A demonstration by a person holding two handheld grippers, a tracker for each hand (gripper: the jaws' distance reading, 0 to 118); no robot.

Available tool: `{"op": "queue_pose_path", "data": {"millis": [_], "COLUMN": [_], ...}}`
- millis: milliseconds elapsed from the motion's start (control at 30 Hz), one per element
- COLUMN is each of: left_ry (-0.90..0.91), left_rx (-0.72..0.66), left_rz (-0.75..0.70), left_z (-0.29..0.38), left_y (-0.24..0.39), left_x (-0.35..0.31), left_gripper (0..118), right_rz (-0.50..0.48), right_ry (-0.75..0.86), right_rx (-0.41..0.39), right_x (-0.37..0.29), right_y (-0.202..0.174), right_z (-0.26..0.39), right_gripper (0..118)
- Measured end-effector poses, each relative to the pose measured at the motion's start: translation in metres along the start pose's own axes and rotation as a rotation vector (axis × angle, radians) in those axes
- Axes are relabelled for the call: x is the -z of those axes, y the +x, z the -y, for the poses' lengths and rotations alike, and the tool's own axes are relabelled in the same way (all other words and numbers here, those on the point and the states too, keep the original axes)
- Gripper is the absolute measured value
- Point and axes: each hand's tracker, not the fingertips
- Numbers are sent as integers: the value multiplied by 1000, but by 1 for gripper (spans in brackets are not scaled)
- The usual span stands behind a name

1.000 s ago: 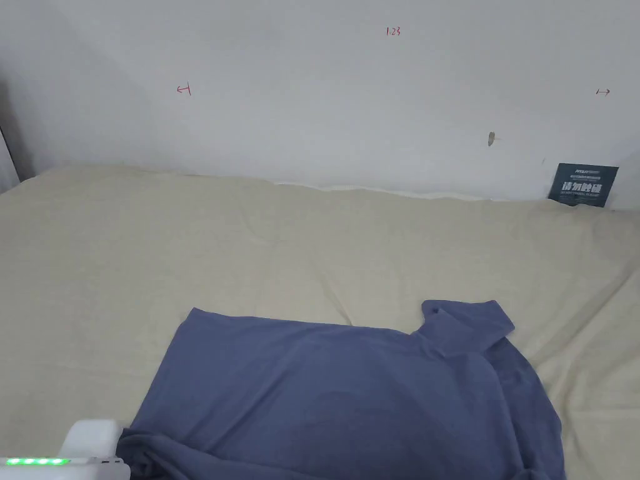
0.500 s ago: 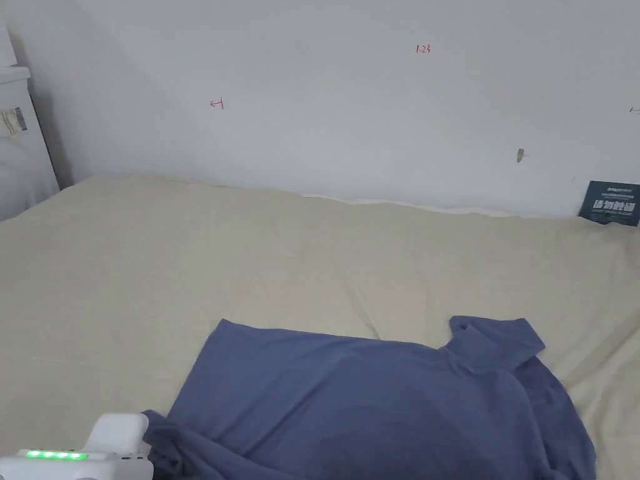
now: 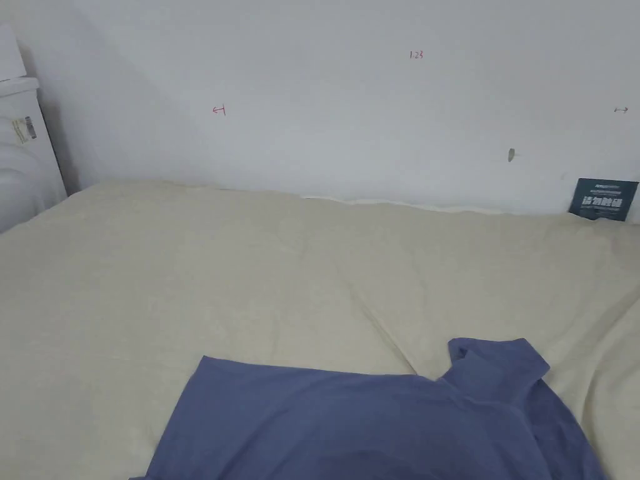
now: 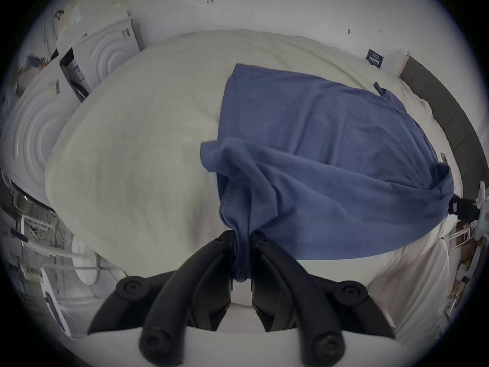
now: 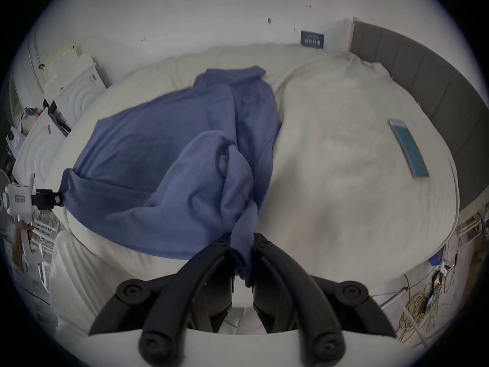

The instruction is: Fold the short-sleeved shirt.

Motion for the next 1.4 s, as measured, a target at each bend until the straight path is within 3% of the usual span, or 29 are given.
{"op": "queue_pose_path", "data": {"millis": [33, 67, 100, 133, 200, 267, 333, 500, 567, 633, 667, 700, 733, 767, 833, 933, 1033, 1133, 1233, 1267, 1300, 1333, 1367, 1400], "left_ry": [-4, -9, -8, -12, 15, 78, 113, 244, 299, 328, 339, 349, 356, 357, 330, 328, 307, 279, 247, 242, 242, 231, 219, 230], "left_rx": [-17, -29, -30, -22, -15, -93, -149, -78, -50, -47, -37, -37, -48, -41, -12, -12, -47, -31, -75, -97, -104, -102, -95, -78], "left_rz": [19, 35, 36, 26, -10, 10, 113, 89, 88, 84, 87, 85, 71, 58, 66, 79, 150, 104, 125, 146, 155, 149, 128, 91], "left_z": [4, 5, 5, 4, 2, -8, -21, -52, -61, -69, -72, -76, -79, -82, -90, -97, -103, -107, -108, -109, -108, -110, -111, -111], "left_y": [-3, -4, -1, 0, -1, 1, -3, 12, 23, 35, 39, 44, 49, 51, 55, 59, 60, 65, 57, 55, 53, 53, 53, 53], "left_x": [3, 6, 4, 5, -1, -19, -37, -84, -93, -101, -102, -102, -100, -98, -93, -83, -73, -59, -44, -41, -38, -36, -35, -34], "left_gripper": [15, 25, 51, 75, 88, 97, 97, 96, 94, 76, 55, 16, 5, 5, 0, 0, 0, 0, 0, 0, 0, 0, 0, 0], "right_rz": [0, 13, 55, 90, 90, 82, 51, 13, -4, -17, -15, -6, 2, 6, 3, 26, 32, 61, 13, -1, 2, -8, -5, -12], "right_ry": [-2, -8, -10, 13, 67, 109, 171, 284, 294, 306, 313, 328, 333, 332, 320, 271, 230, 193, 120, 90, 37, -5, 83, 45], "right_rx": [11, 15, 7, -1, 4, 44, 69, 47, 40, 17, 3, 2, 2, 4, 23, 59, 29, 0, 27, 20, 28, 10, 18, 27], "right_x": [3, 4, 5, 5, -2, -14, -24, -51, -55, -60, -61, -64, -62, -59, -52, -30, 2, 42, 91, 105, 123, 139, 141, 150], "right_y": [0, -2, -4, -6, -8, -7, -2, -7, -7, -9, -11, -18, -18, -17, -18, -12, -7, -1, 12, 13, 13, 13, 16, 14], "right_z": [6, 8, 9, 10, 4, -6, -17, -51, -64, -79, -84, -89, -96, -102, -116, -143, -177, -212, -246, -256, -268, -276, -285, -292], "right_gripper": [31, 57, 93, 110, 114, 114, 114, 114, 112, 98, 83, 52, 26, 9, 0, 0, 0, 0, 3, 24, 80, 113, 115, 103]}}
